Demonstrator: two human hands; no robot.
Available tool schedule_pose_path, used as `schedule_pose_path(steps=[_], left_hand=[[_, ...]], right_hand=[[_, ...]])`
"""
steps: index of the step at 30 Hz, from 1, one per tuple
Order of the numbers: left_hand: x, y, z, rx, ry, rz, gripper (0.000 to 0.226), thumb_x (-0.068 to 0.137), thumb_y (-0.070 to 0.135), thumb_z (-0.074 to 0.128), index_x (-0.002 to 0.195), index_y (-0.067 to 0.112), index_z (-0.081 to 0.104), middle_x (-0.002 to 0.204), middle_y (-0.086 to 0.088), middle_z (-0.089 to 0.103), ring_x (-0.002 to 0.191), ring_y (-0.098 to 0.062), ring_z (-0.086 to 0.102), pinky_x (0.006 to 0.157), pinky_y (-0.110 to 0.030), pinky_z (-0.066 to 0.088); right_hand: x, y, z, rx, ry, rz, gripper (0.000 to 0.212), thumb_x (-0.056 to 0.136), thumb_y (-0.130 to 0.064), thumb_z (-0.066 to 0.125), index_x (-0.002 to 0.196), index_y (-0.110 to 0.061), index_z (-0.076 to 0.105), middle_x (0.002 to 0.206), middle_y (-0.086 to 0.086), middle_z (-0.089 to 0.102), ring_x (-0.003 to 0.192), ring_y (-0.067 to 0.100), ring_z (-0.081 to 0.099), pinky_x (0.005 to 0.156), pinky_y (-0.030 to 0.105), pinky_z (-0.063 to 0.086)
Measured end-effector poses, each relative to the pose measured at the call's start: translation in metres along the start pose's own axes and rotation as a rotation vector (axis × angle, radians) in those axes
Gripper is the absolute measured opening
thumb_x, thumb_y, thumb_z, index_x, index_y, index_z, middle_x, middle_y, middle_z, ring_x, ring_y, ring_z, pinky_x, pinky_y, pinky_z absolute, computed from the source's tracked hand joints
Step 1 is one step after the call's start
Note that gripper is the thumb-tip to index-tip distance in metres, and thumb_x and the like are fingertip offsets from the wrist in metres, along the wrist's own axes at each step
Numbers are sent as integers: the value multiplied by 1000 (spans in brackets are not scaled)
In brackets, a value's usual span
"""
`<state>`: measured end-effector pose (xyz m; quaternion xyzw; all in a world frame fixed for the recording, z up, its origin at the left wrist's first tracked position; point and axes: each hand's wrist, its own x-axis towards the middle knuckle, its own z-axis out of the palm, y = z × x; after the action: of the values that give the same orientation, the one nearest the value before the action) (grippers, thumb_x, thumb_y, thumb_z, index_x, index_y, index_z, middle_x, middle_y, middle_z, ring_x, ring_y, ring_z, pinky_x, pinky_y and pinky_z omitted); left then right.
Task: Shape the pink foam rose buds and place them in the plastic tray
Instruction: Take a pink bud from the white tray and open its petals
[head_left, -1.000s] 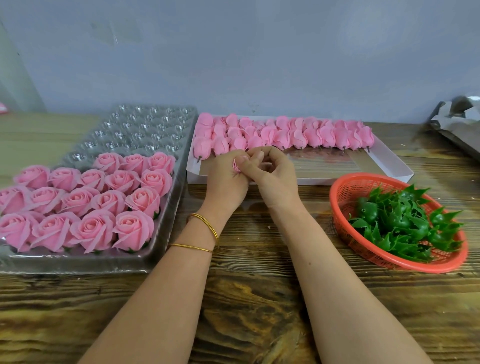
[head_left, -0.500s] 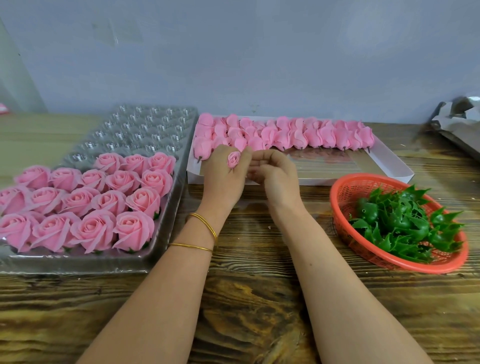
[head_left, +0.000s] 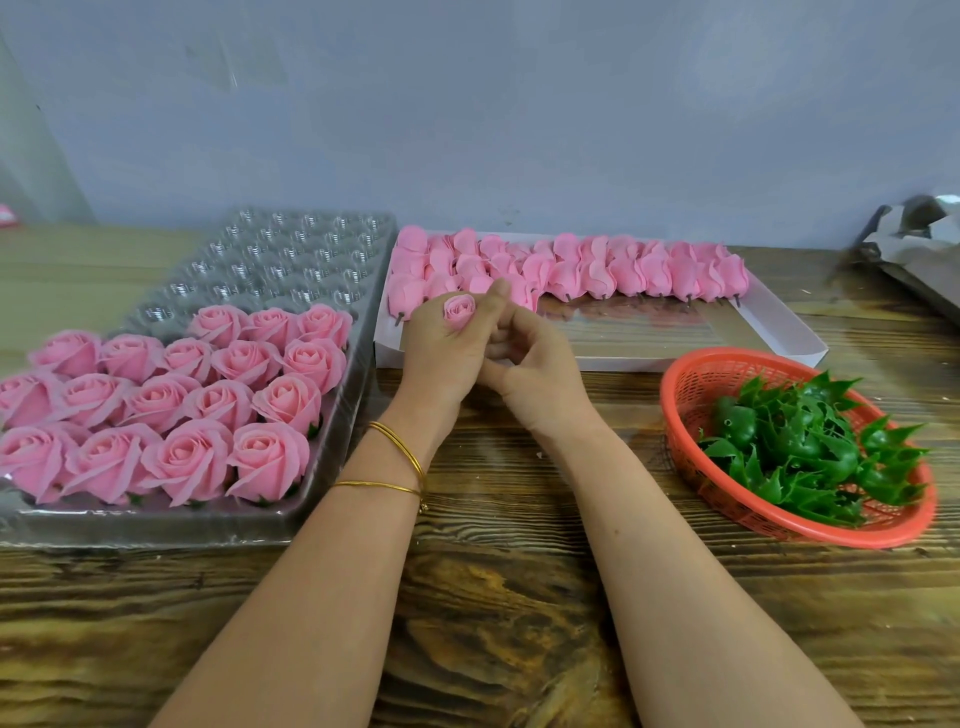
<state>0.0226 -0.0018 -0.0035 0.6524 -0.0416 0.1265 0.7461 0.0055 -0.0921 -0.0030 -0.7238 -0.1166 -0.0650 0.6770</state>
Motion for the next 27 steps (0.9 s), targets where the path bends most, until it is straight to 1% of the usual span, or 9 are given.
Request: schedule_pose_path(steps=[2,5,9,12,14,19,23,25,27], left_hand=[[-1,1,-1,-55,-25,-10,24,82,35,73,61,24,71,62,1,67,63,-14,66,57,-26,53],[0,2,-2,-80,-30,1,19,86,18,72,67,17,72,66,-2,68,67,-14,66,60,-27,54],[1,3,-5,-48,-57,-10,14,85,19,72,71,18,73,75,-7,69,79,-19,67,76,-42,58],[2,3,-5,-64,-36,-57,15,85,20,72,72,14,73,81,-14,68,81,-23,66,82,-48,55],[3,3,-2,-88,1,-95,16,87,20,70,74,10,71,81,-17,65,79,-25,63,80,-46,55],[3,2,1,-151,36,-166,16,89,19,66,77,8,67,72,-16,60,63,-20,59,57,-27,52],[2,3,2,-157,18,-143,19,87,17,69,71,7,65,68,-14,57,57,-17,57,55,-26,51],[2,3,0,-169,-17,-122,25,86,16,71,61,15,68,62,-7,62,56,-15,60,54,-25,53],[1,3,-2,-162,-64,-106,26,86,16,71,60,17,72,61,-1,66,59,-13,64,55,-25,54]], right_hand=[[0,-1,-1,2,-15,7,35,81,17,64,114,9,60,89,16,66,81,19,61,78,27,52],[-2,-3,-4,55,-69,39,38,85,14,62,121,5,60,110,34,64,96,35,65,96,47,49],[-3,-2,-5,118,-113,87,37,89,15,54,125,6,58,124,31,59,113,43,60,105,55,43],[-4,-3,-4,167,-129,110,22,90,16,51,109,11,60,114,24,58,105,38,58,107,55,39],[-4,-4,-3,187,-134,129,23,87,18,53,97,1,62,103,16,57,96,29,55,100,48,44],[-1,0,0,74,-71,106,37,73,23,64,102,0,59,93,18,62,87,27,61,84,40,54],[1,2,1,37,-8,73,34,74,18,69,101,1,58,91,15,61,82,23,58,73,24,51],[1,2,1,52,-11,66,34,75,18,68,107,7,60,92,20,63,84,25,58,77,28,52],[0,1,0,85,-34,74,37,78,17,66,114,8,61,102,32,65,89,29,60,90,41,52]])
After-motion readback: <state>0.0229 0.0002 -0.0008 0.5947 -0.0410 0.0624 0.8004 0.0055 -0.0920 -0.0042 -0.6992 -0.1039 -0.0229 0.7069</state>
